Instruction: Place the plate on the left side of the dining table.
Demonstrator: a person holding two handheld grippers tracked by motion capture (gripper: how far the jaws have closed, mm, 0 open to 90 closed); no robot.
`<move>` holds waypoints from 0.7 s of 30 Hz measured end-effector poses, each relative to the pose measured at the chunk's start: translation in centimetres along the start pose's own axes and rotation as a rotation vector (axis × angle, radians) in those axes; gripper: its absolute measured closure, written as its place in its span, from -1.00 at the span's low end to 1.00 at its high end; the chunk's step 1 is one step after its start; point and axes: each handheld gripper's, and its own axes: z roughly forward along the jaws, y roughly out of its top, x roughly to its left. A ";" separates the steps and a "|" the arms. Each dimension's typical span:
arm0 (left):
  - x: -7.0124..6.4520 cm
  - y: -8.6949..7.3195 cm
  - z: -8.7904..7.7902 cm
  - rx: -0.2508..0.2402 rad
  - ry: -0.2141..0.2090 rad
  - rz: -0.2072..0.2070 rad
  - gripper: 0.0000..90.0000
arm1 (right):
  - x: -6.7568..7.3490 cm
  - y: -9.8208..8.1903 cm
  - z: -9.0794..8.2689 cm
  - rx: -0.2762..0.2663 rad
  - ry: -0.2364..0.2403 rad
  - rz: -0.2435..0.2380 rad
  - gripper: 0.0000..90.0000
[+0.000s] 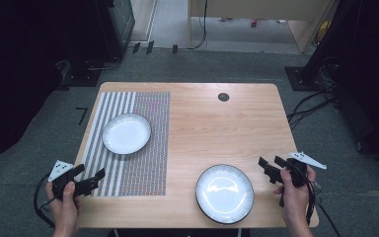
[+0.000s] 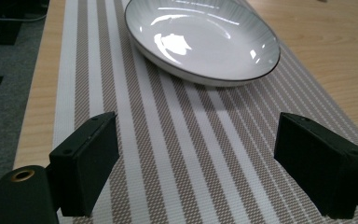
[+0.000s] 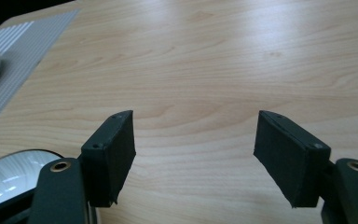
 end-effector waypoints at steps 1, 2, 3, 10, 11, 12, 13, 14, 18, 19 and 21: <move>0.1 -0.2 0.0 0.001 0.004 0.003 -0.70 | -0.3 -0.2 -0.1 0.002 -0.006 0.001 -0.36; 0.2 -0.4 -0.1 0.005 0.007 0.006 -0.70 | -0.5 -0.4 -0.2 0.005 -0.012 0.003 -0.36; 0.2 -0.4 -0.1 0.005 0.007 0.006 -0.69 | -0.7 -0.5 -0.2 0.004 -0.018 -0.001 -0.36; 1.2 -1.5 -0.7 -0.003 0.042 0.018 -0.69 | -2.8 -1.8 -0.5 0.012 -0.082 -0.013 -0.35; 1.4 -1.7 -0.8 -0.006 0.052 0.025 -0.69 | -2.8 -1.8 -0.5 0.012 -0.082 -0.013 -0.35; 1.6 -1.8 -1.0 -0.008 0.067 0.032 -0.69 | -3.5 -2.2 -0.7 0.017 -0.112 -0.031 -0.35; 1.6 -1.8 -1.0 -0.008 0.067 0.032 -0.69 | -3.7 -2.3 -0.7 0.017 -0.116 -0.034 -0.35; 2.0 -2.1 -1.2 -0.010 0.076 0.027 -0.70 | -4.0 -2.5 -0.9 0.019 -0.124 -0.036 -0.35; 2.7 -2.5 -1.5 -0.006 0.097 0.020 -0.69 | -4.8 -3.1 -1.3 0.023 -0.145 -0.036 -0.35; 2.7 -2.5 -1.5 -0.006 0.097 0.020 -0.69 | -5.0 -3.3 -1.3 0.024 -0.151 -0.045 -0.35; 3.0 -2.7 -1.7 -0.004 0.107 0.022 -0.69 | -5.2 -3.7 -1.4 0.031 -0.164 -0.052 -0.35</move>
